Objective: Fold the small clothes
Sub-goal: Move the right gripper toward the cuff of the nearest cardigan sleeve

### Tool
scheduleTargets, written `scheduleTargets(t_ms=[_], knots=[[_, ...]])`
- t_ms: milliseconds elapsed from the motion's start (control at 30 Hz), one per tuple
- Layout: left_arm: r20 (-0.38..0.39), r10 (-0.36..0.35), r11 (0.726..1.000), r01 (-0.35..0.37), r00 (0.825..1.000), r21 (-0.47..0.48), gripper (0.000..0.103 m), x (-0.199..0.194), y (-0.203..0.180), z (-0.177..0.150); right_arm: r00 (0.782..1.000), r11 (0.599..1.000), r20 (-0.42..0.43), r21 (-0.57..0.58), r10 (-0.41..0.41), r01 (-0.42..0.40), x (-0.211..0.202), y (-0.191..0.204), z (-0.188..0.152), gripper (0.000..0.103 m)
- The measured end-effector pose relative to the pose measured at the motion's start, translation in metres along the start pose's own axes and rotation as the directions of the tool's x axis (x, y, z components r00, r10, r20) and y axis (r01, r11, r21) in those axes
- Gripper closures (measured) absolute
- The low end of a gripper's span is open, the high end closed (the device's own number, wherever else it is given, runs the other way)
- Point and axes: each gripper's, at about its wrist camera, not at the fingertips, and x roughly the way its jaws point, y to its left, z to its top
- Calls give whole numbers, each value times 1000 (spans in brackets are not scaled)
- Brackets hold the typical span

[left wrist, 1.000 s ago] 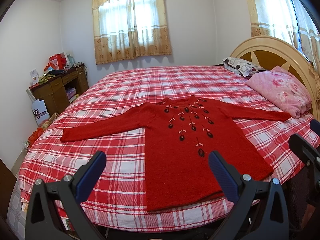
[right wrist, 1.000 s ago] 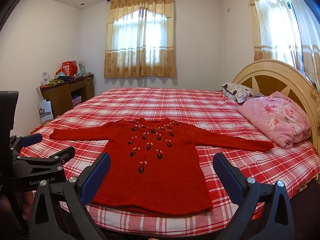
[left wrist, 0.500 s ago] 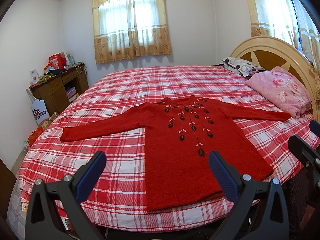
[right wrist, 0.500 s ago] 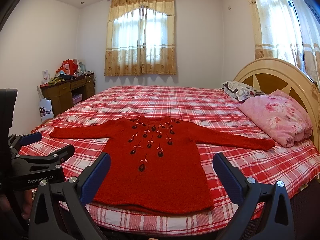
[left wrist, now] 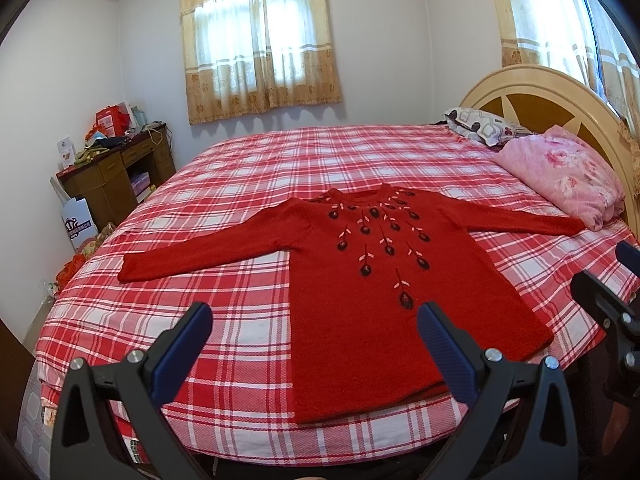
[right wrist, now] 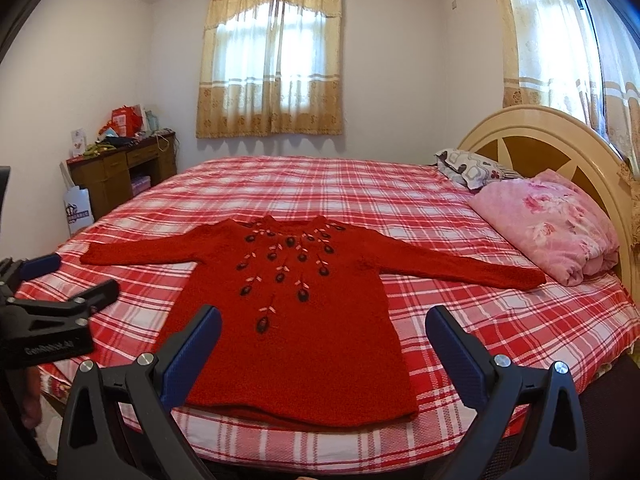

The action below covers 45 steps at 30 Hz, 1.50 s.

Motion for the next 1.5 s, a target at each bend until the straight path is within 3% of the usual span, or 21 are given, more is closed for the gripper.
scheduleTargets(t_ms=[600,1000,1500], knots=[[-64,30,998,-26,997,61,0,65,6,9,982,991,-144,32,-121,127,78,-56,-16,1],[-148,29,992,-10,989,127,0,133,-21,16,955,974,-221,65,-197,216,139,-112,-11,1],[-176,59,985,-29,983,168,0,193,-40,39,913,951,-306,65,-268,301,199,-173,-8,1]])
